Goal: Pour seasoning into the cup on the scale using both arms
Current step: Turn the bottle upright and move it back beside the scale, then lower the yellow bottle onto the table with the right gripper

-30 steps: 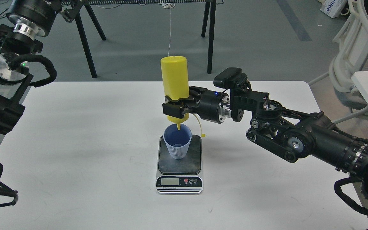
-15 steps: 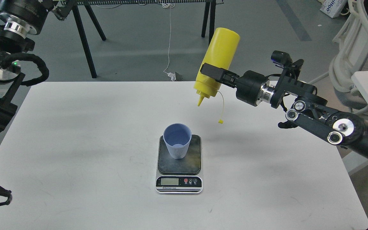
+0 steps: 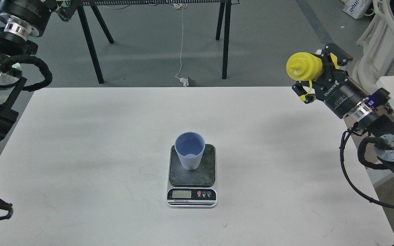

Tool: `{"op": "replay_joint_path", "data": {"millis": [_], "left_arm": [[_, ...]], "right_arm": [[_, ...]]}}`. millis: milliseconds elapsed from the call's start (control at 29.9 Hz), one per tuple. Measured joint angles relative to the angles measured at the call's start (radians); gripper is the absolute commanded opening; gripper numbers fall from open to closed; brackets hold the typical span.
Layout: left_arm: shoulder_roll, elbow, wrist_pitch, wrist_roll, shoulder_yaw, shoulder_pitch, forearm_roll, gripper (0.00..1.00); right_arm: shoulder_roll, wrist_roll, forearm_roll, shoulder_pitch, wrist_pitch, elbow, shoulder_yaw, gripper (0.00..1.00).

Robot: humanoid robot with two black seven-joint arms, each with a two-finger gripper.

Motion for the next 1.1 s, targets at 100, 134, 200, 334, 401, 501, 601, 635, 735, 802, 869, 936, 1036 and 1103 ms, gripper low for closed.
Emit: {"op": "replay_joint_path", "data": {"millis": [100,134,200,334,401,501,601,635,735,802,869,936,1036,1103], "left_arm": [[-0.004,0.000,0.000,0.000,0.001,0.000,0.001,1.00],[-0.005,0.000,0.000,-0.002,0.002,0.000,0.001,1.00],[-0.006,0.000,0.001,-0.004,0.003,0.000,0.001,1.00],[-0.006,0.000,0.001,-0.004,0.006,0.001,0.001,1.00],[-0.005,0.000,0.001,-0.004,0.008,0.002,0.001,1.00],[-0.004,0.000,0.001,-0.004,0.012,0.004,0.001,1.00],[-0.004,0.000,0.002,-0.003,0.014,0.005,0.001,1.00],[-0.004,0.000,0.003,-0.003,0.014,0.006,0.001,1.00],[-0.003,0.000,0.004,-0.002,0.015,0.006,0.001,1.00],[-0.003,0.000,0.005,-0.002,0.015,0.009,0.002,1.00],[-0.003,-0.005,0.006,-0.001,0.016,0.012,0.003,1.00],[-0.003,-0.016,0.006,-0.001,0.017,0.014,0.003,1.00],[-0.002,-0.022,0.008,0.000,0.017,0.015,0.003,1.00],[-0.001,-0.023,0.008,0.000,0.017,0.015,0.003,1.00]], "right_arm": [[0.014,0.006,0.084,-0.101,0.003,0.010,0.056,0.24],[0.026,0.009,0.105,-0.133,0.003,0.012,0.074,0.24],[0.067,0.012,0.133,-0.188,0.003,0.014,0.110,0.24],[0.158,0.013,0.157,-0.295,0.003,0.017,0.209,0.25],[0.210,0.010,0.181,-0.341,0.003,0.022,0.251,0.27],[0.284,0.003,0.211,-0.395,0.003,0.025,0.291,0.27],[0.335,0.002,0.222,-0.421,0.003,0.025,0.306,0.27],[0.353,0.003,0.223,-0.426,0.003,0.025,0.312,0.27],[0.412,0.004,0.223,-0.447,0.003,0.021,0.336,0.27],[0.434,0.004,0.223,-0.459,0.003,0.020,0.345,0.27],[0.449,0.004,0.222,-0.463,0.003,0.020,0.348,0.30],[0.460,0.004,0.222,-0.464,0.003,0.019,0.350,0.30],[0.465,0.005,0.221,-0.471,0.003,0.015,0.352,0.32],[0.467,0.005,0.221,-0.478,0.003,0.014,0.352,0.33]]}}
